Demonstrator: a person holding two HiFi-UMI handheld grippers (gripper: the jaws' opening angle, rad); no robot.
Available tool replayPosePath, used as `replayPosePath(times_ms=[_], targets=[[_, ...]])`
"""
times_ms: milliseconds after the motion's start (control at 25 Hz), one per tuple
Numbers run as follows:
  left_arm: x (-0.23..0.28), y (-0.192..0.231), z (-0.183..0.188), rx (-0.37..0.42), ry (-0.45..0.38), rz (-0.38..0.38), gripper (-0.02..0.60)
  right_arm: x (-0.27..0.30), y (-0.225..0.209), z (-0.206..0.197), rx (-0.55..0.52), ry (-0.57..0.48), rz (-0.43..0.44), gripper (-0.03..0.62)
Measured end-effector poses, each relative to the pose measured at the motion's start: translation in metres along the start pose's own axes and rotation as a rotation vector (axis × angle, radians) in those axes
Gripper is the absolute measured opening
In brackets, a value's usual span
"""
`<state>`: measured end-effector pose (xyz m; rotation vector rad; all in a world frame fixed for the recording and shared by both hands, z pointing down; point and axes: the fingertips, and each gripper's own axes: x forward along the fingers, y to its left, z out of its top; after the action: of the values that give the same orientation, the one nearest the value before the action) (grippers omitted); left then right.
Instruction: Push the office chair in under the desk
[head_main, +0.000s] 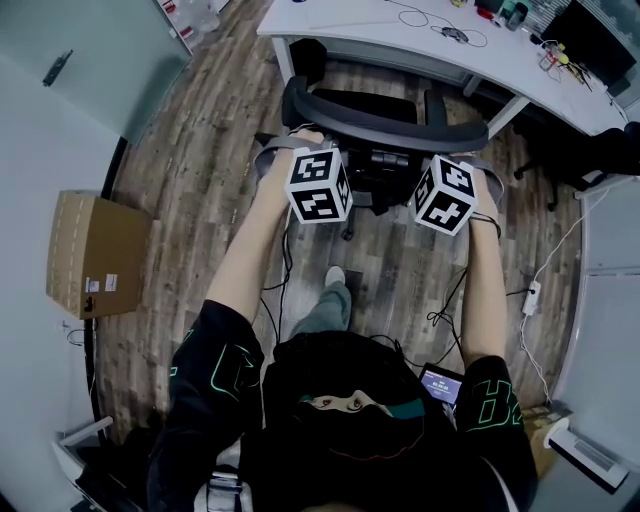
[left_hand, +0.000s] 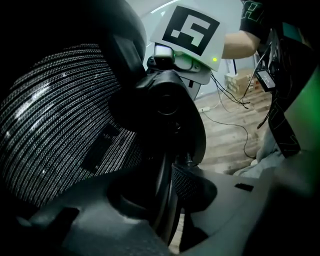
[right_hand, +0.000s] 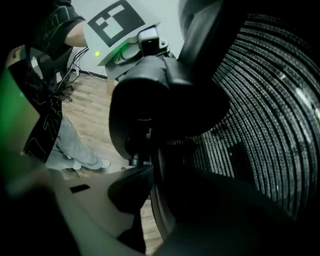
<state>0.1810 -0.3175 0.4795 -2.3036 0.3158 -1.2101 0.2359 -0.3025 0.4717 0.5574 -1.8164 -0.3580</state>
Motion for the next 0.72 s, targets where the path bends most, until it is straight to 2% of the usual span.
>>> replayPosePath(times_ms=[360, 720], targets=[[0.017, 0.047, -0.029, 0.014, -0.019, -0.047, 0.140, 0.033, -0.042, 0.016, 0.019, 0.018, 0.029, 0.120], [0.033, 0.088, -0.053, 0.036, -0.038, -0.043, 0.140, 0.062, -0.080, 0.026, 0.023, 0.046, 0.040, 0.118]])
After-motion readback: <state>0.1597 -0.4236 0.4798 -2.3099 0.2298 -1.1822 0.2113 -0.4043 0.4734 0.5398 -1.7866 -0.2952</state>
